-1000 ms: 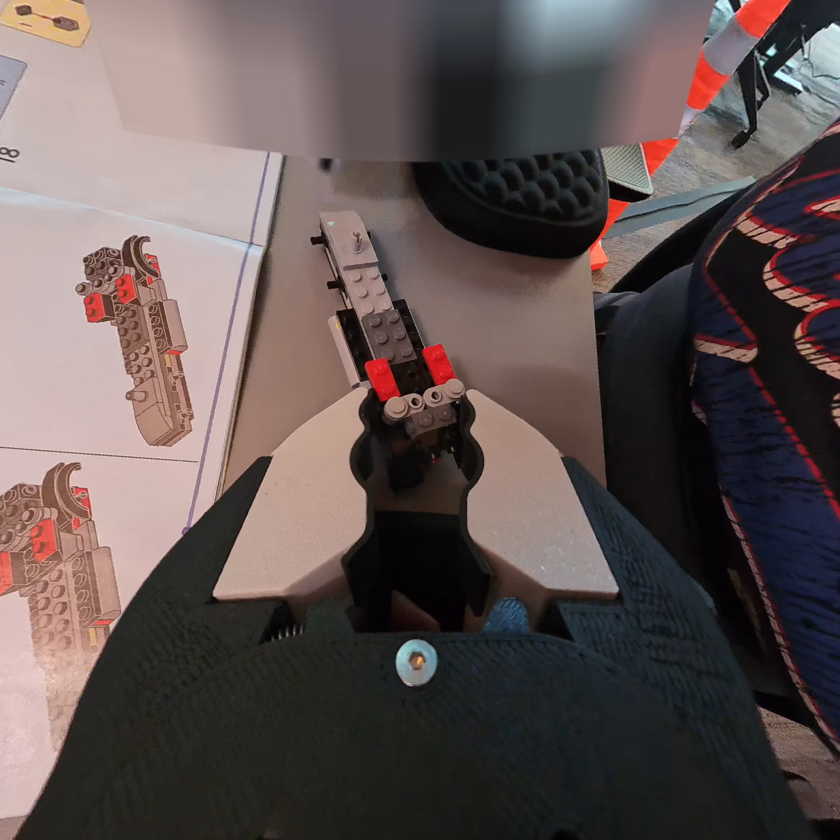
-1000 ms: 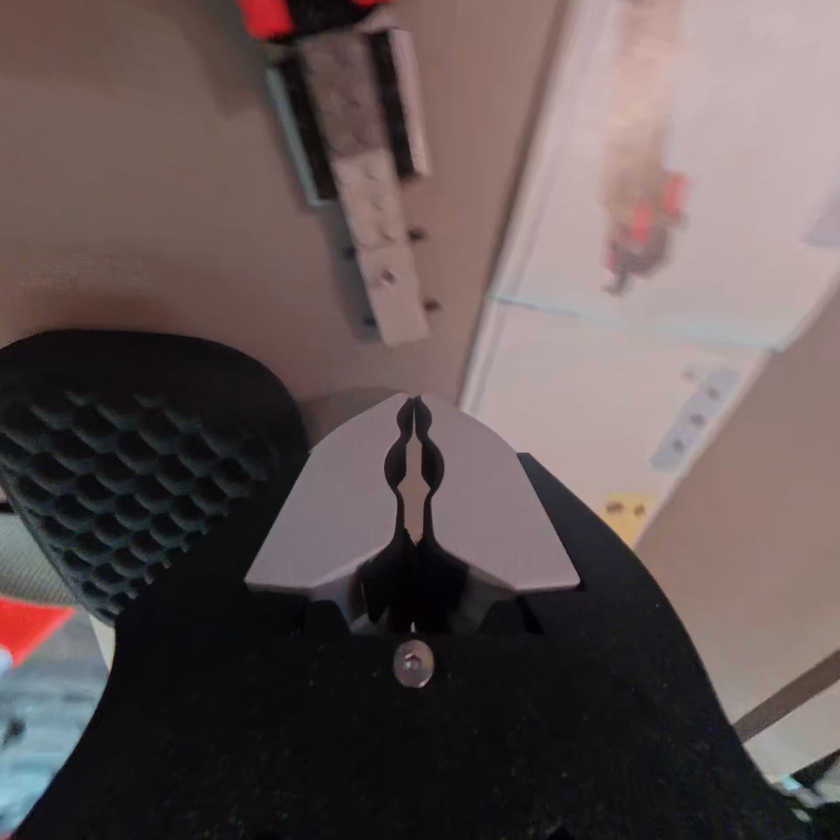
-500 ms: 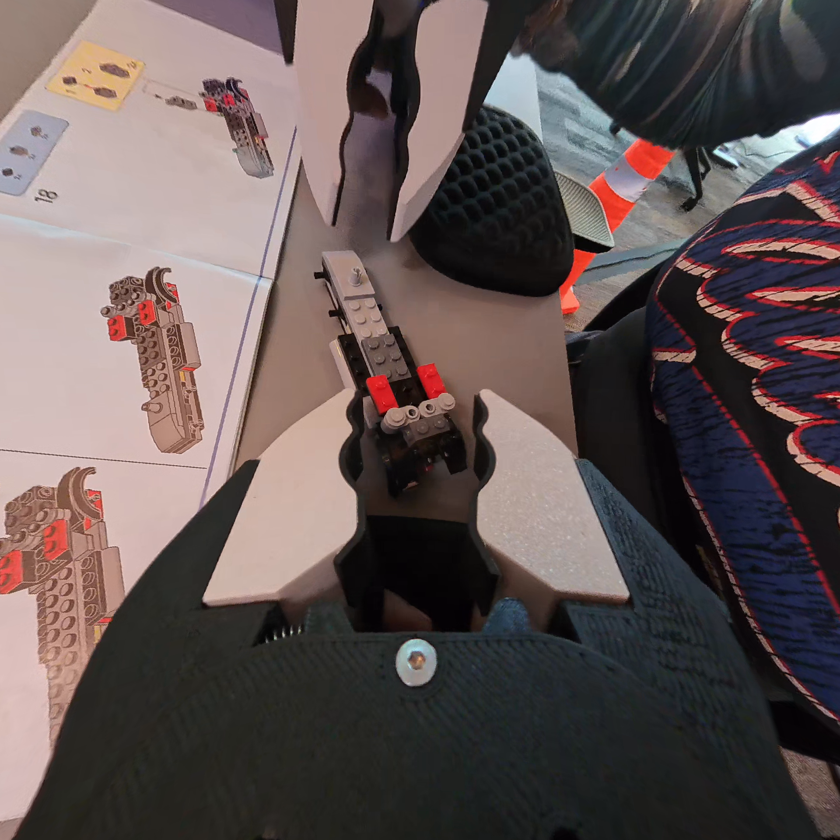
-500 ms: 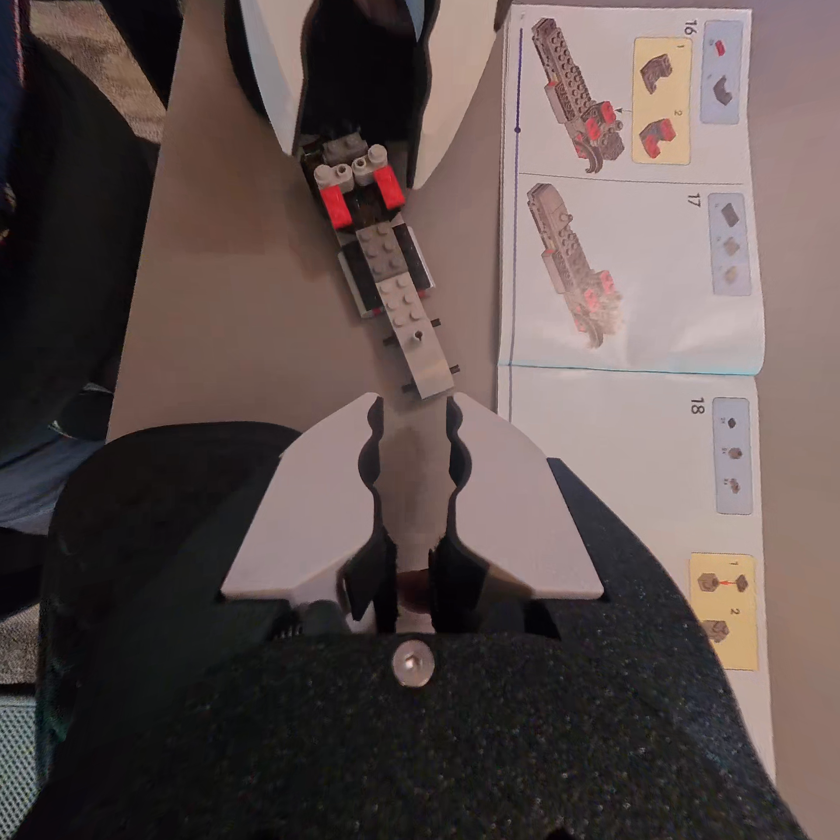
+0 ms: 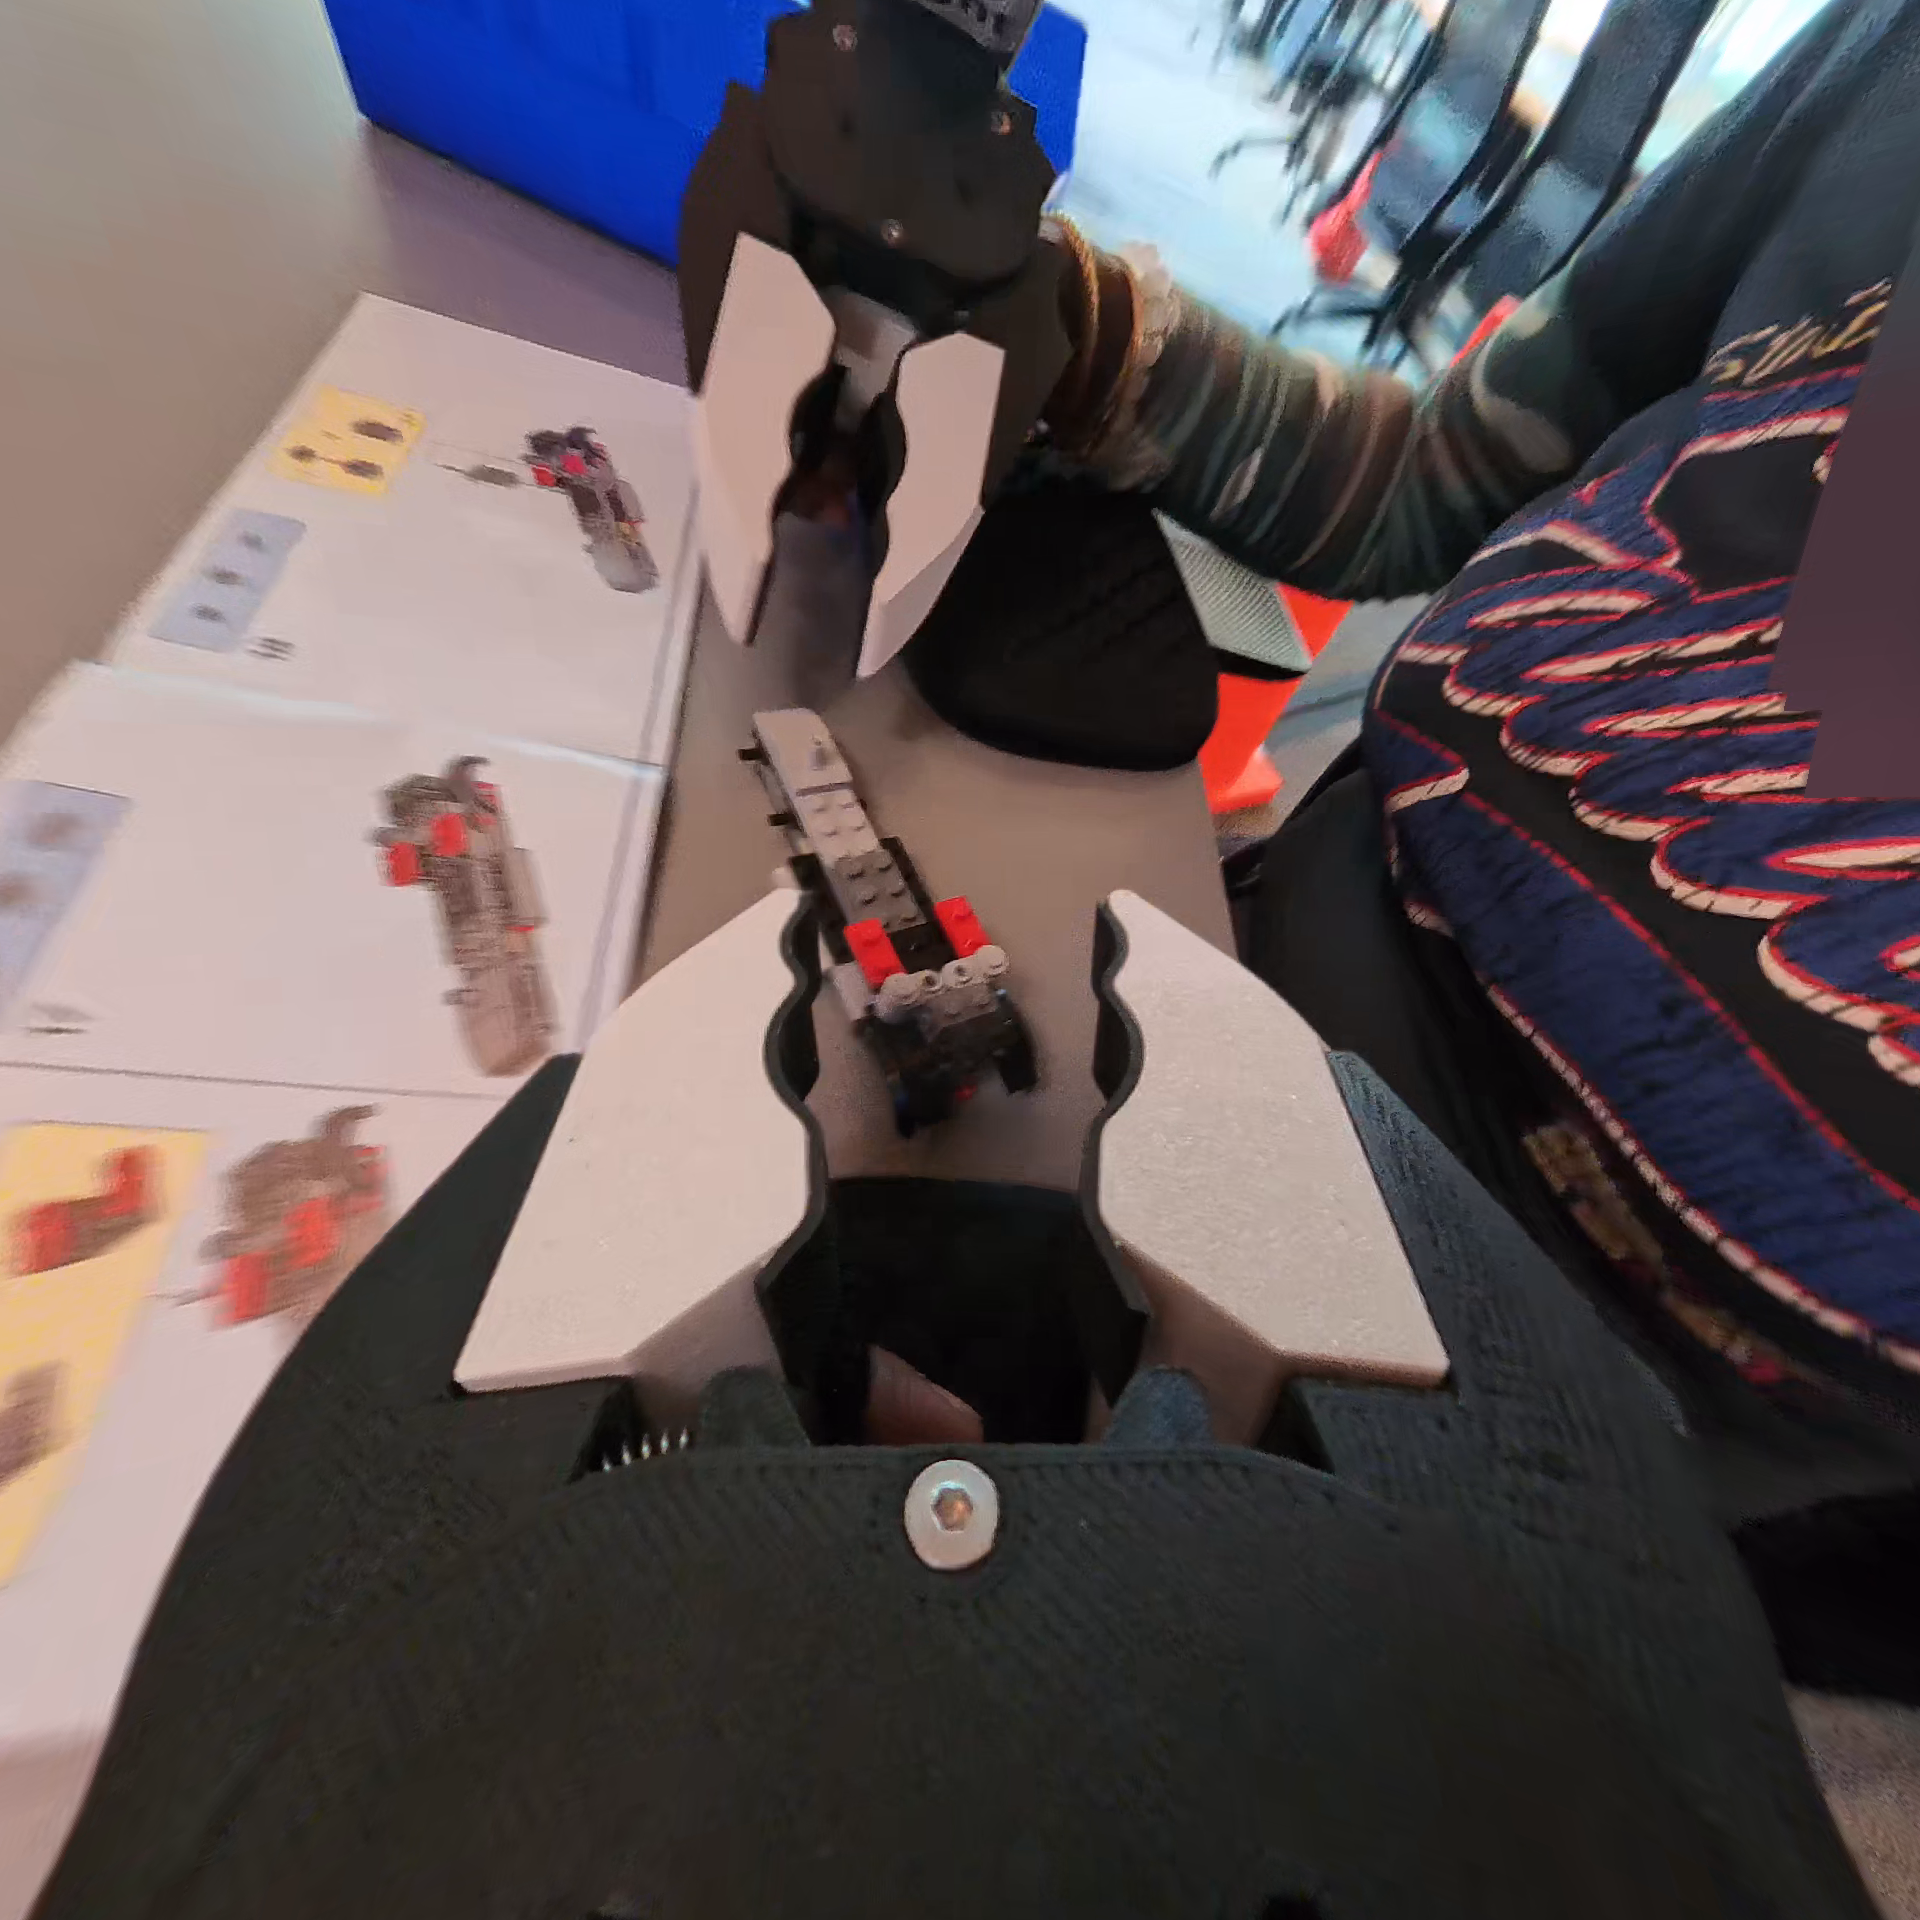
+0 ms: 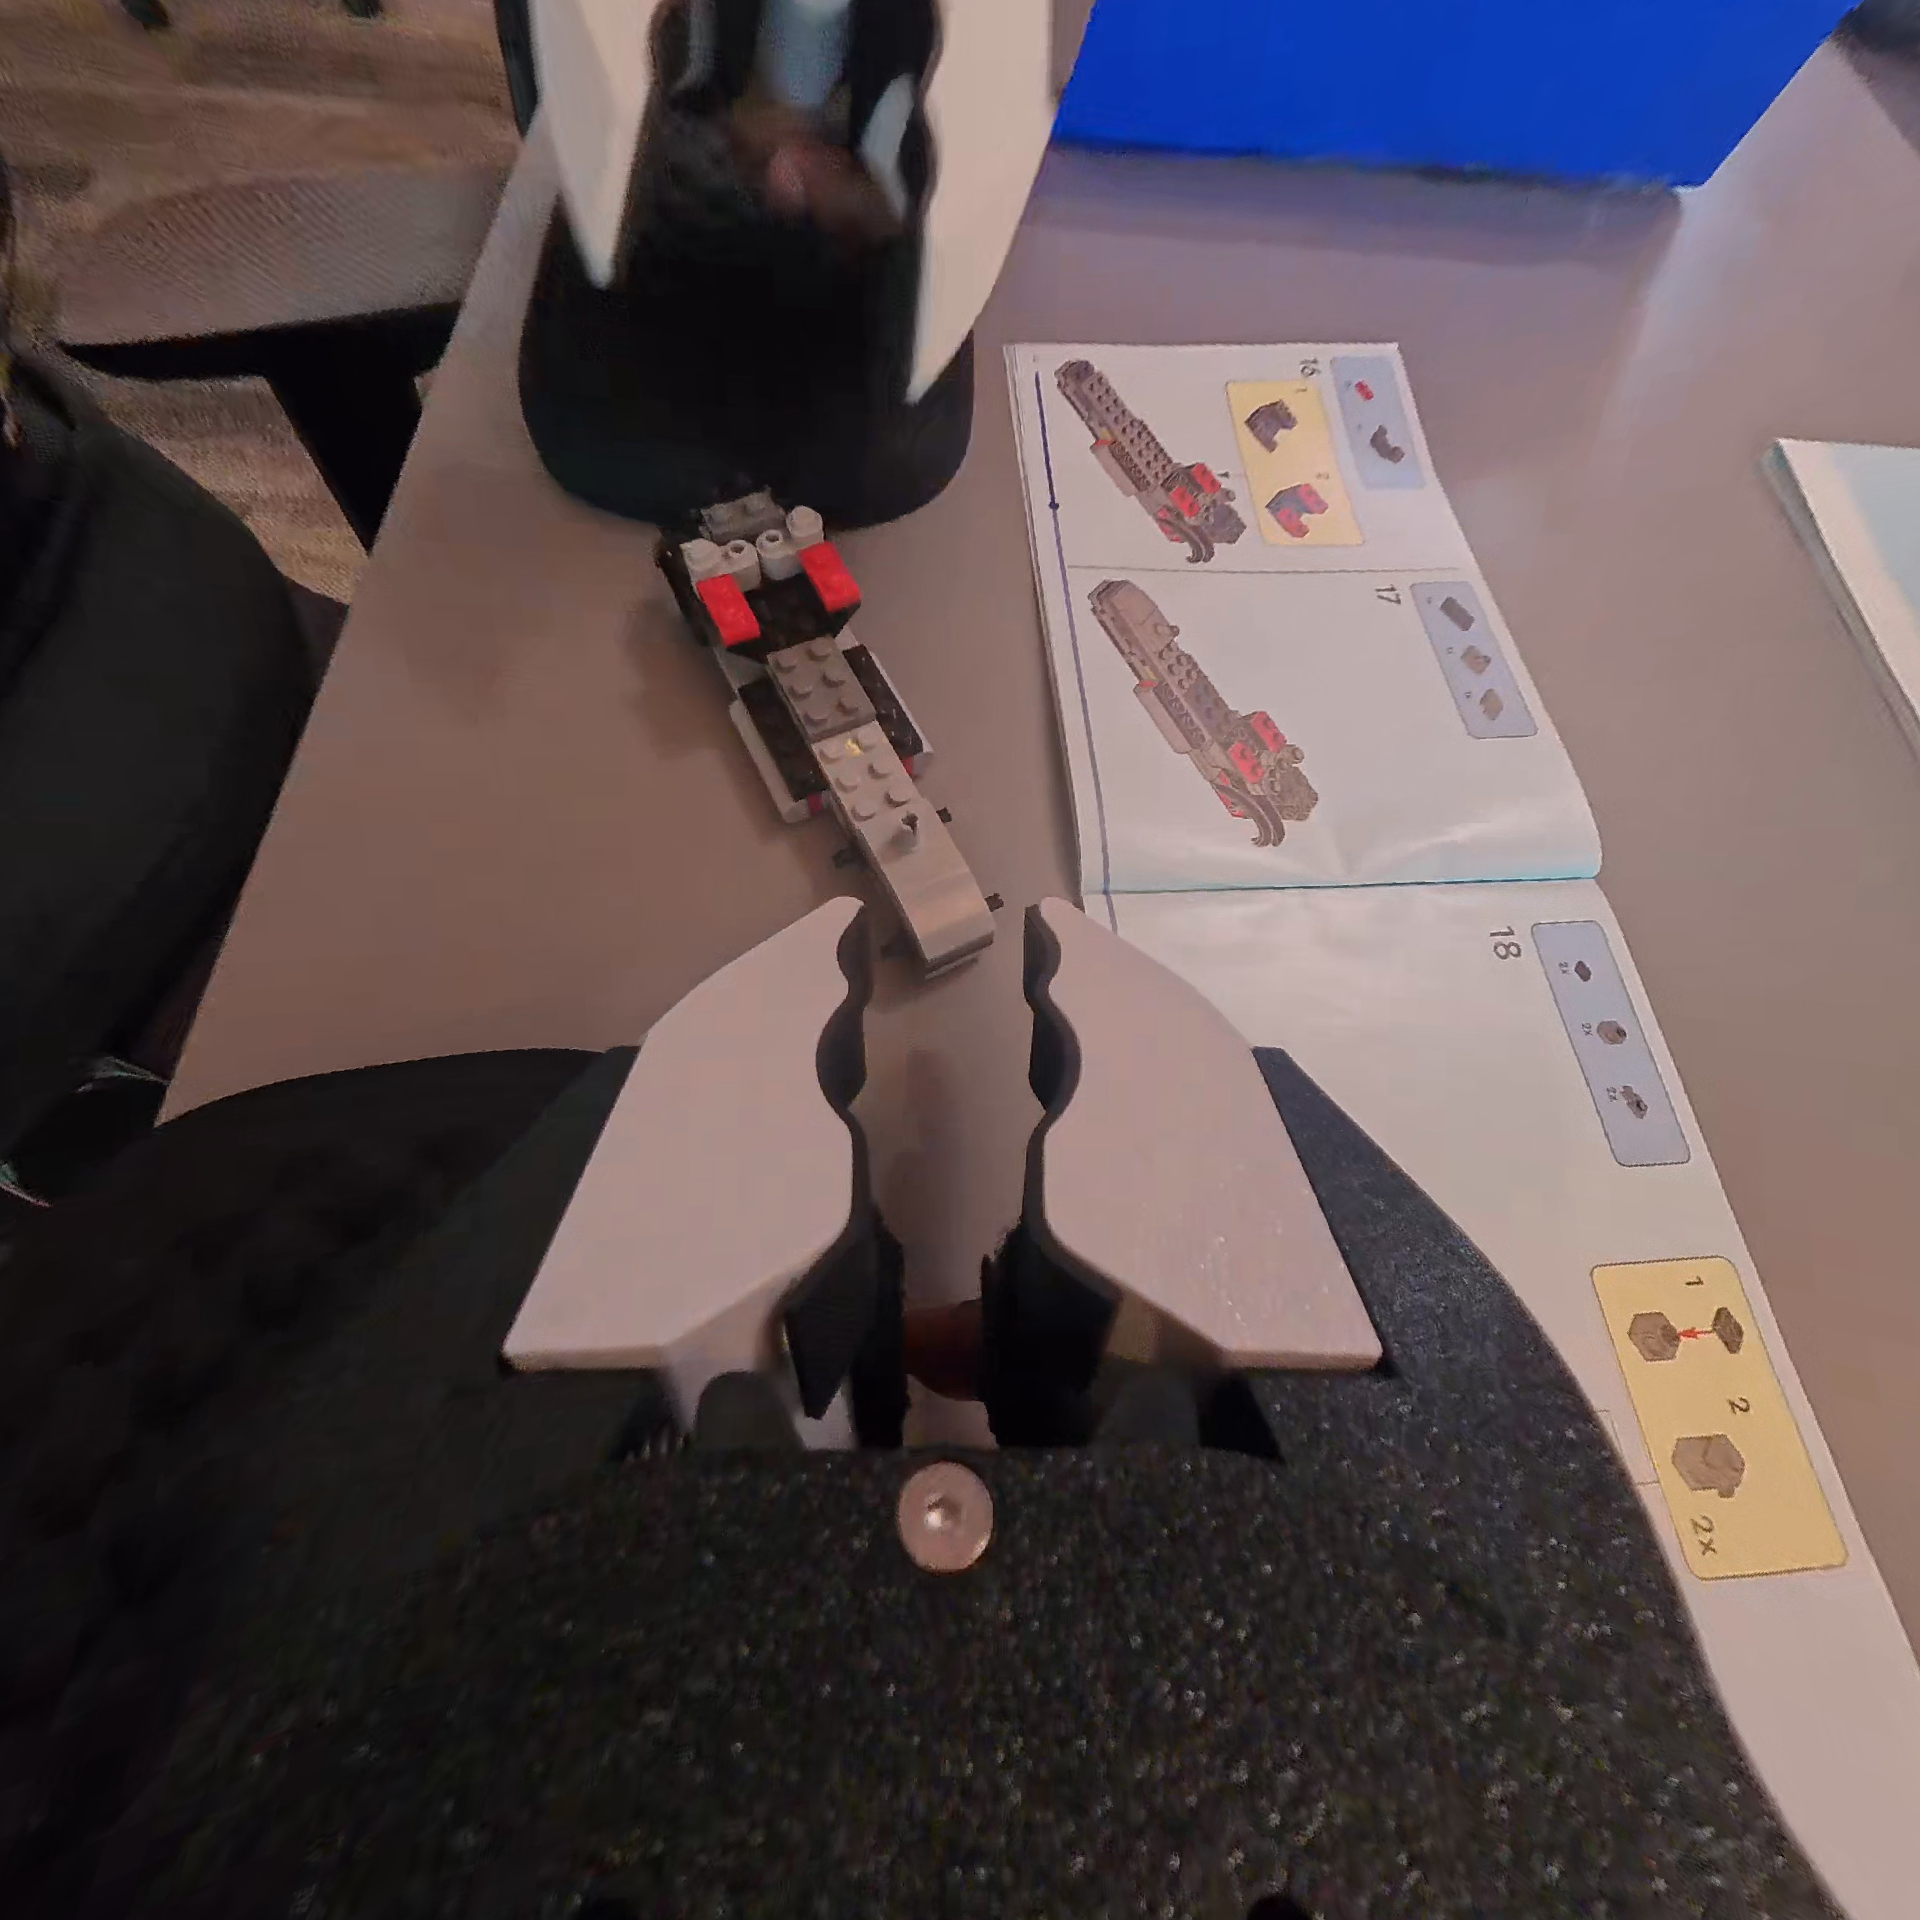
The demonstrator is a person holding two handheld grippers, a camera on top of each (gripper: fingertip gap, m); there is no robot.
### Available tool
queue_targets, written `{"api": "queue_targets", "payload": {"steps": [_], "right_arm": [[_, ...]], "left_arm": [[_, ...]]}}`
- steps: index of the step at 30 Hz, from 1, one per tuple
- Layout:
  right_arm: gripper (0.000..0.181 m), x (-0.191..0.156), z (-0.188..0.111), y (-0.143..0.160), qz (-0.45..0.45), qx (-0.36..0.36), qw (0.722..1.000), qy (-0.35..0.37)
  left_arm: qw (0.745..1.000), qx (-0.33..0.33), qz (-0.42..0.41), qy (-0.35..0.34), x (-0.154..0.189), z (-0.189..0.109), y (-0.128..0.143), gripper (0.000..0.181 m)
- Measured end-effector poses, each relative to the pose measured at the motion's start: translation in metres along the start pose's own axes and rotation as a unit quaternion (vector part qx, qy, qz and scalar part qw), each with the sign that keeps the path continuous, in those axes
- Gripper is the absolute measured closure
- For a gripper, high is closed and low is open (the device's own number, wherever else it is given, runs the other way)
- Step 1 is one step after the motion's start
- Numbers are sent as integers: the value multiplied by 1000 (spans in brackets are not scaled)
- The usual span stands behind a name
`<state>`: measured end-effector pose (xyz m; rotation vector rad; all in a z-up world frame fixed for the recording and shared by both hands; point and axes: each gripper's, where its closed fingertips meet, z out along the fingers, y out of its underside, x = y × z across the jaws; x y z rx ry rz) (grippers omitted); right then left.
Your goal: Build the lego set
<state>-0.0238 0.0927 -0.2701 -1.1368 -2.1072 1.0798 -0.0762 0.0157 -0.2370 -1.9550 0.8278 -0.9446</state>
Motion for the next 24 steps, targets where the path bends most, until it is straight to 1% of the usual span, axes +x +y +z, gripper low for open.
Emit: {"api": "queue_targets", "payload": {"steps": [2,5,6,8,10,13,15,19,21,24], "right_arm": [[154,0,-3,-5,7,17,1000,-6],[155,0,-4,-9,6,20,1000,-10],[155,0,-3,-10,2,16,1000,-12],[155,-3,-1,-10,-11,11,1000,-18],[155,-5,1,-9,-18,4,1000,-24],[155,-5,4,-4,-20,-7,999,-25],[155,-3,5,-2,-22,-11,999,-21],[155,-3,4,-3,-26,-1,1000,-18],[151,-2,4,-1,-27,-9,999,-15],[151,0,3,-3,-32,-13,999,-12]], "left_arm": [[999,-37,28,-18,-6,-25,-22,131],[996,-63,45,-45,-16,-54,-70,131],[994,-80,55,-54,-20,-59,-80,131],[988,-115,78,-72,-29,-64,-87,131],[983,-132,93,-83,-34,-62,-90,131],[981,-150,98,-70,-30,-51,-86,131],[979,-155,108,-72,-30,-42,-80,131],[982,-150,98,-68,-31,-24,-61,131],[983,-127,100,-83,-34,-22,-54,129],[988,-66,81,-113,-30,-20,-42,128]]}}
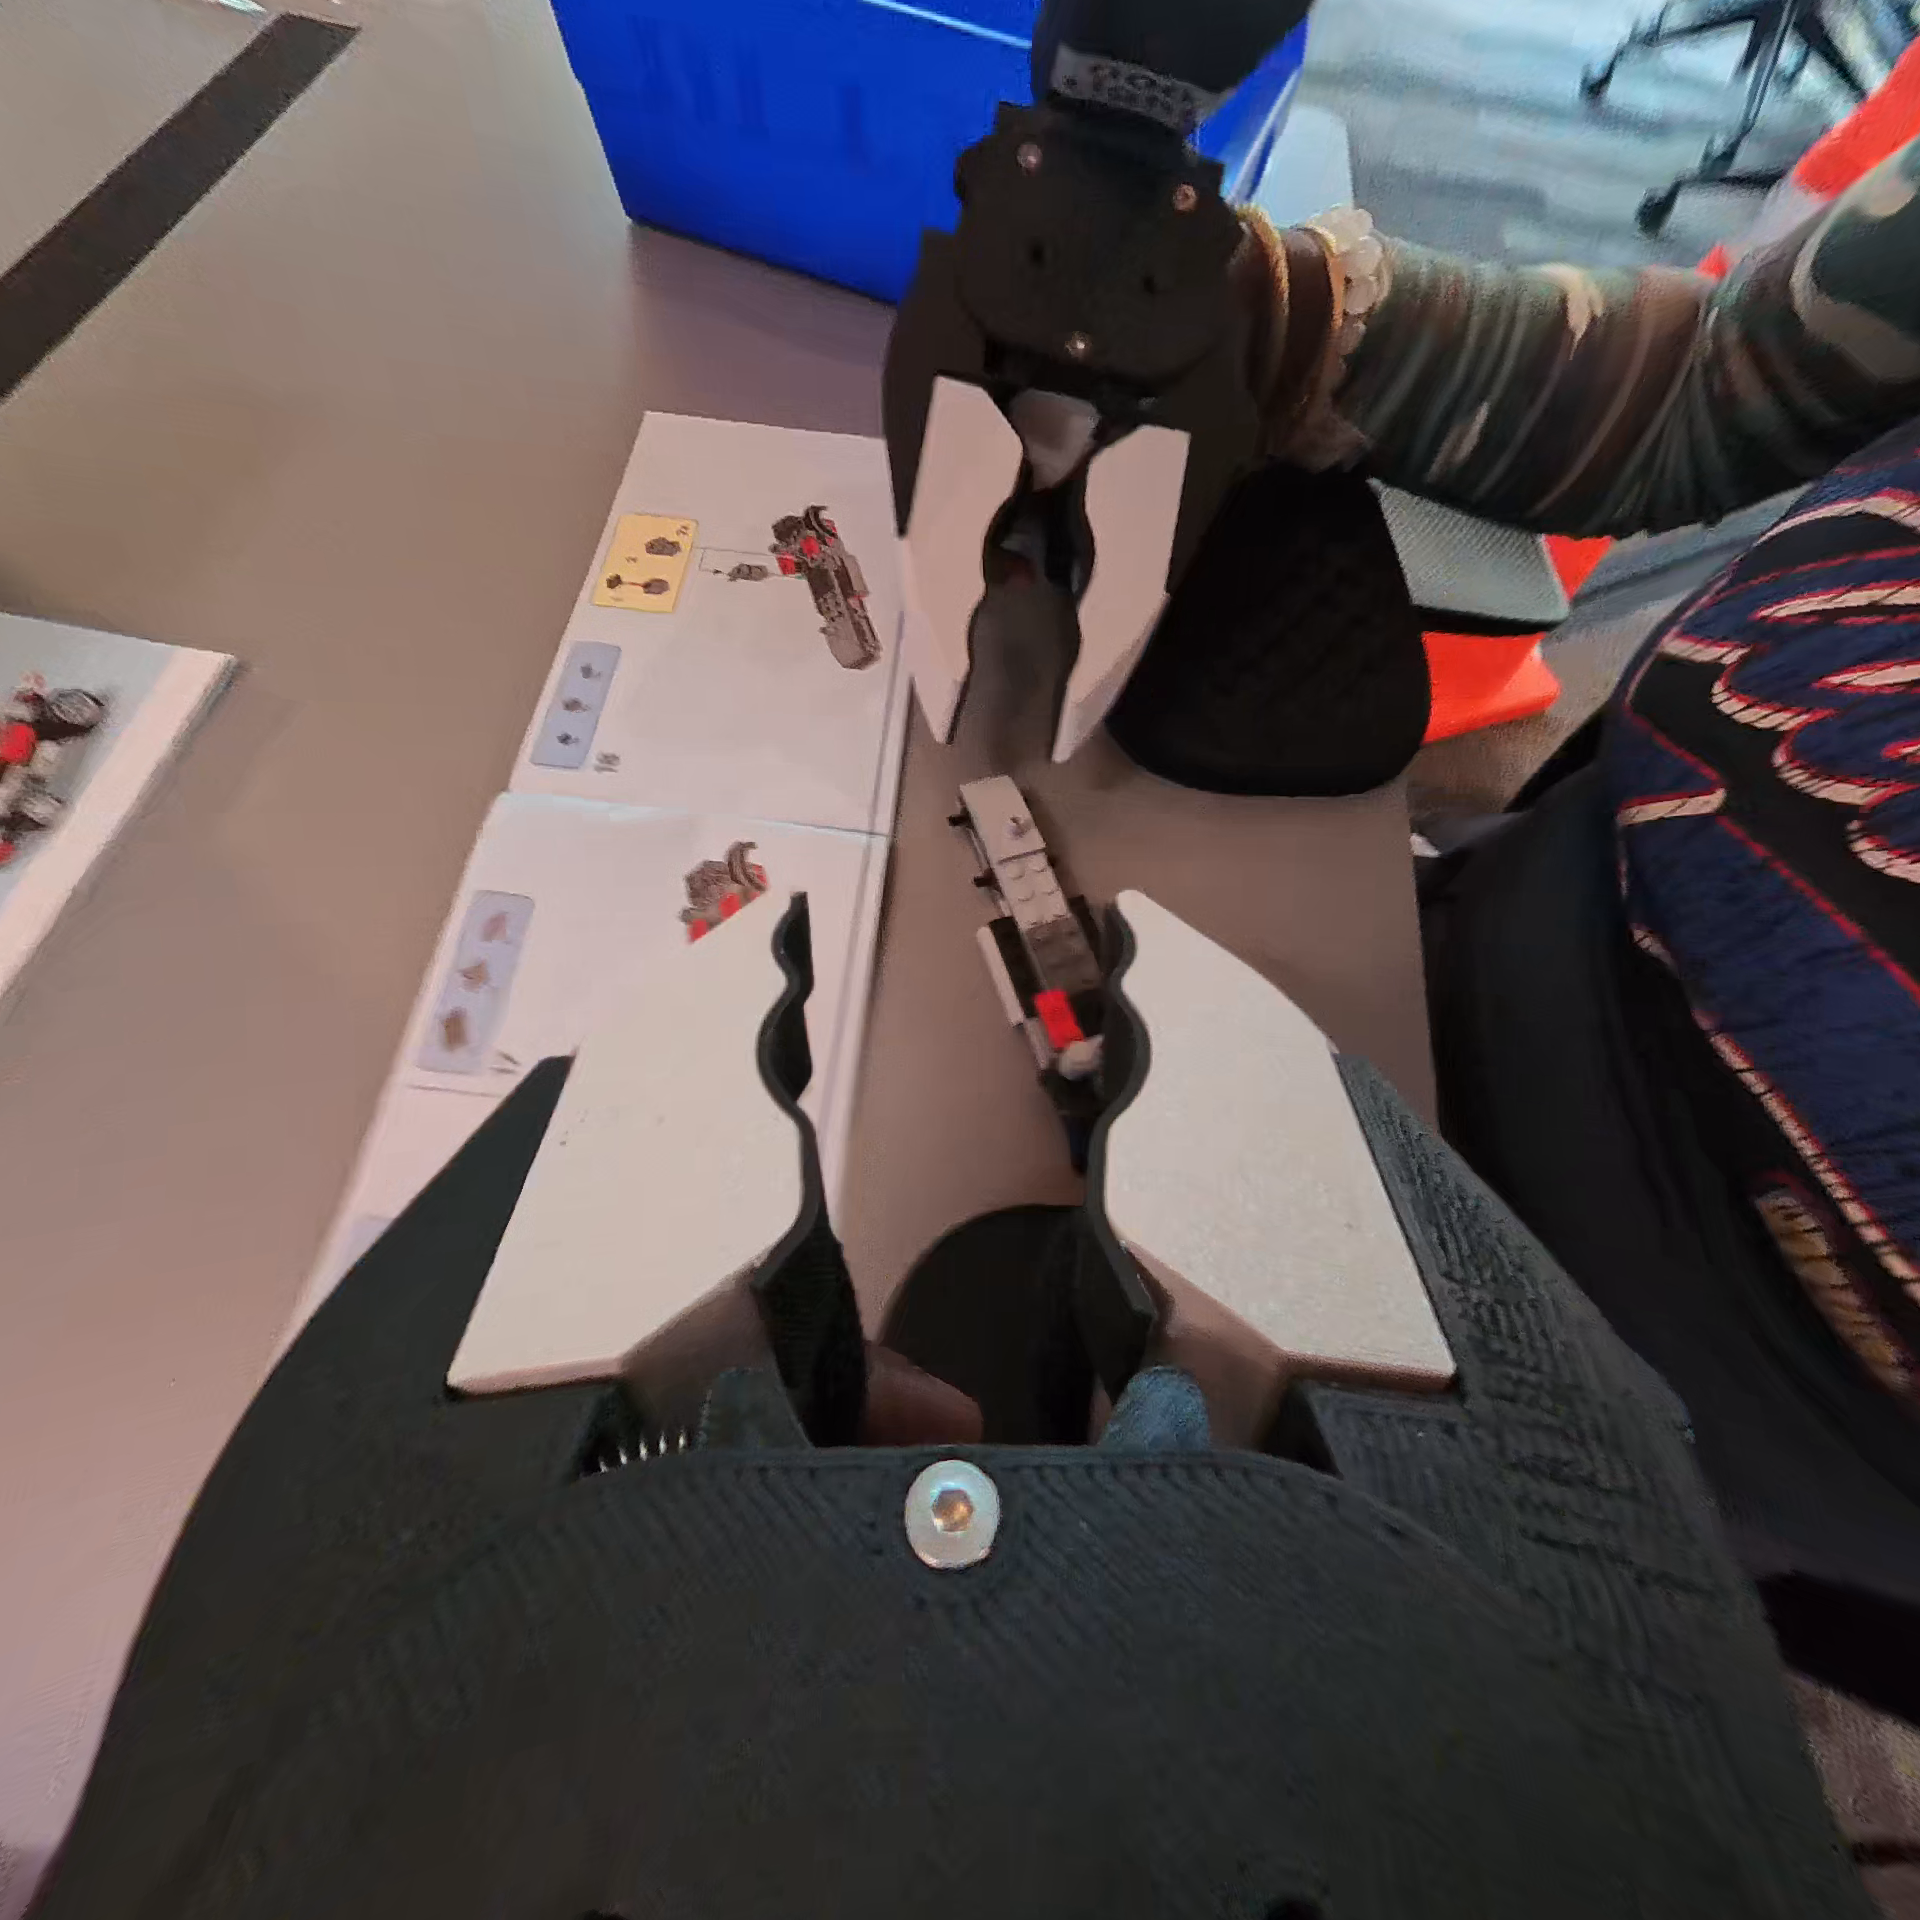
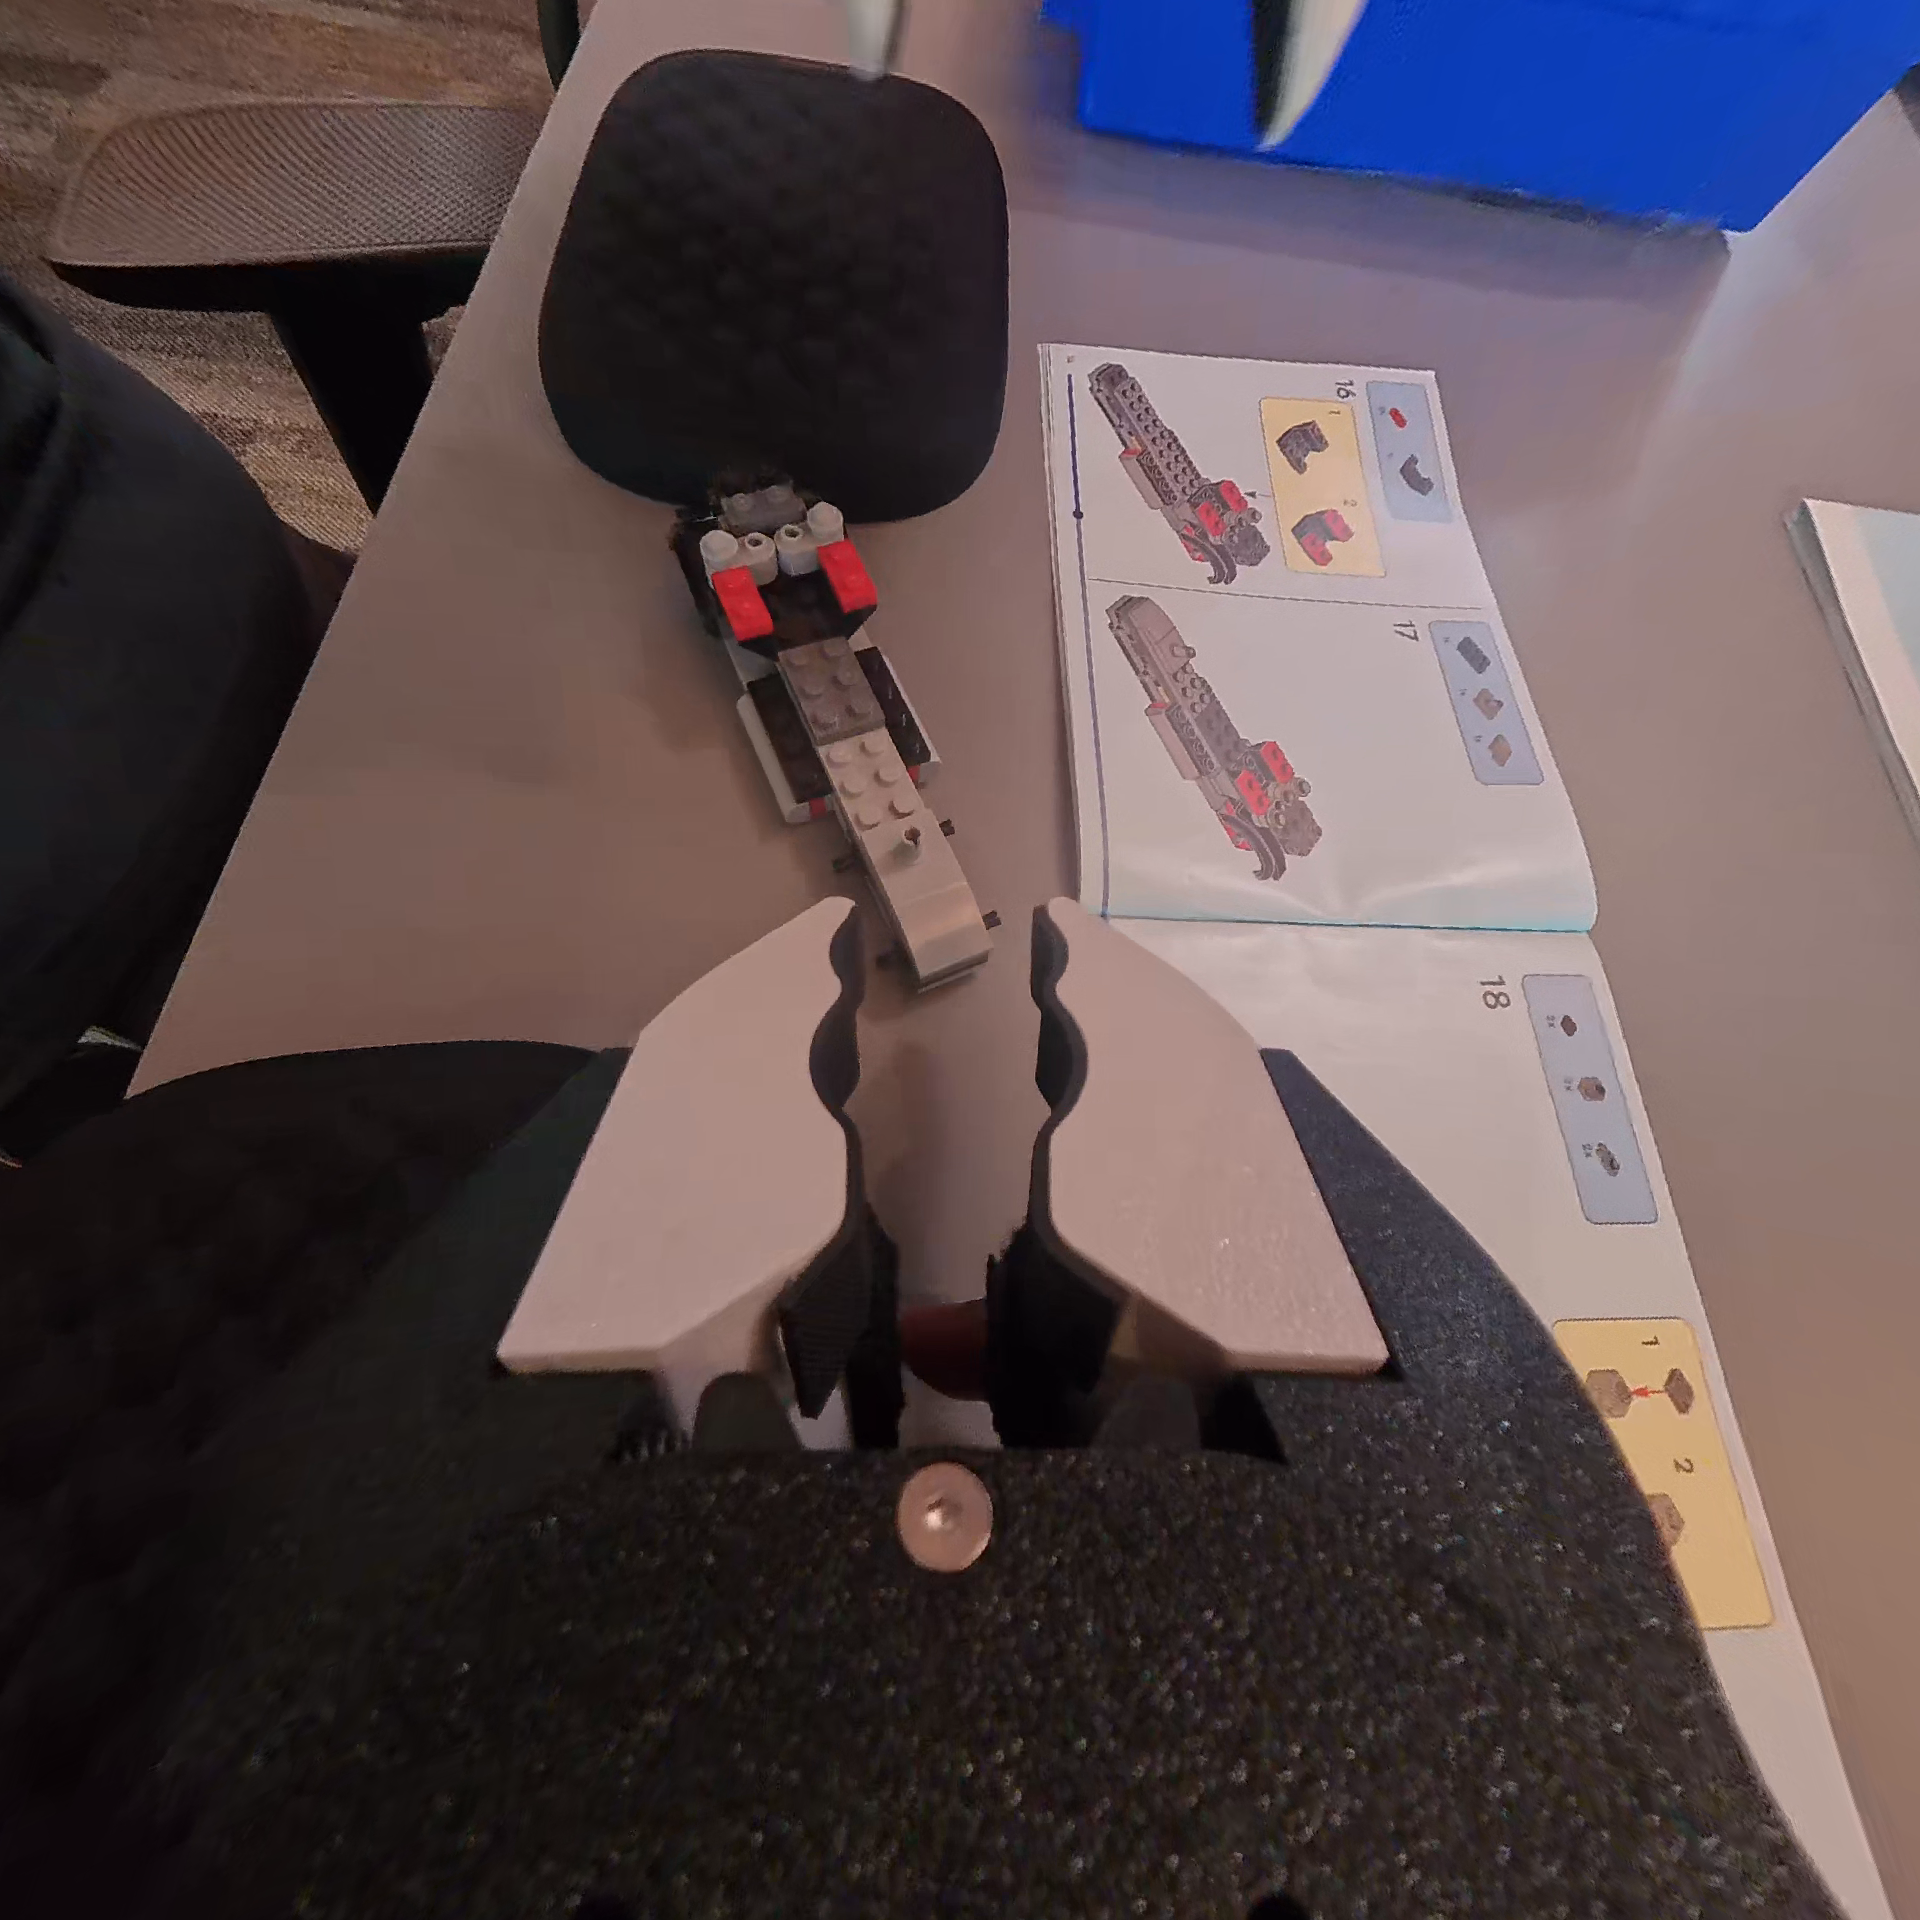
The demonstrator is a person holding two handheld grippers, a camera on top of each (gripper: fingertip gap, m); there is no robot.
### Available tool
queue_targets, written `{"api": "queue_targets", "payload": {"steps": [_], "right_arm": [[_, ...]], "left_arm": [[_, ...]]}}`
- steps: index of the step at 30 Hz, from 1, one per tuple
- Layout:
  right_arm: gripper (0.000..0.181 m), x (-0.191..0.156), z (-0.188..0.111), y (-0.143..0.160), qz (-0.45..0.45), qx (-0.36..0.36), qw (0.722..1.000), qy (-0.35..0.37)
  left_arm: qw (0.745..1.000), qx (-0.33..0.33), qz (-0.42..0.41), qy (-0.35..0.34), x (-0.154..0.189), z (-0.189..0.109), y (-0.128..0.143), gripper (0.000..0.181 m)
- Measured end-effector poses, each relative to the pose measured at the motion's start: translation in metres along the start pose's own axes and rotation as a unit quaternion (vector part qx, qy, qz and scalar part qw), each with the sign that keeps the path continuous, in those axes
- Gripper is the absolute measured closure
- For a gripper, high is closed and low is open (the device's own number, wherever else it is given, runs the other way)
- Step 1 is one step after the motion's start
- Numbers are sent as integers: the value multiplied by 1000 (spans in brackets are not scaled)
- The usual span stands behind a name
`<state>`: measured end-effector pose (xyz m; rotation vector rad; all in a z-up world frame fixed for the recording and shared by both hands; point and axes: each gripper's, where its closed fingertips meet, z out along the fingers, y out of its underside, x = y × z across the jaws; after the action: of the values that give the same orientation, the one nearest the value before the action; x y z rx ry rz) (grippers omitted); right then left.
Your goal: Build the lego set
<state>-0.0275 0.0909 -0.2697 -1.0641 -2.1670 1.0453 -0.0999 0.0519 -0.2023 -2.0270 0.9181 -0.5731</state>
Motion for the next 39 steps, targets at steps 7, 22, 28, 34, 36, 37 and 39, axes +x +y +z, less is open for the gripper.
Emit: {"api": "queue_targets", "payload": {"steps": [7,22,28,34,36,37,39], "right_arm": [[150,-6,11,-2,1,-11,998,-66],[161,-6,17,23,73,-92,993,-13],[162,-8,14,25,136,-106,984,38],[146,-7,12,7,134,-56,989,37],[144,5,4,-4,126,-3,991,49],[144,13,0,-10,125,28,990,60],[146,27,-6,-18,136,80,985,77]], "left_arm": [[995,31,-80,-42,46,34,45,122],[993,-33,-60,-96,28,29,68,129],[992,-5,-83,-98,3,15,64,129],[996,8,-67,-56,-1,28,57,129],[997,4,-73,-32,2,30,58,129],[997,4,-73,-23,4,31,59,129],[997,4,-71,-19,5,31,60,129]]}}
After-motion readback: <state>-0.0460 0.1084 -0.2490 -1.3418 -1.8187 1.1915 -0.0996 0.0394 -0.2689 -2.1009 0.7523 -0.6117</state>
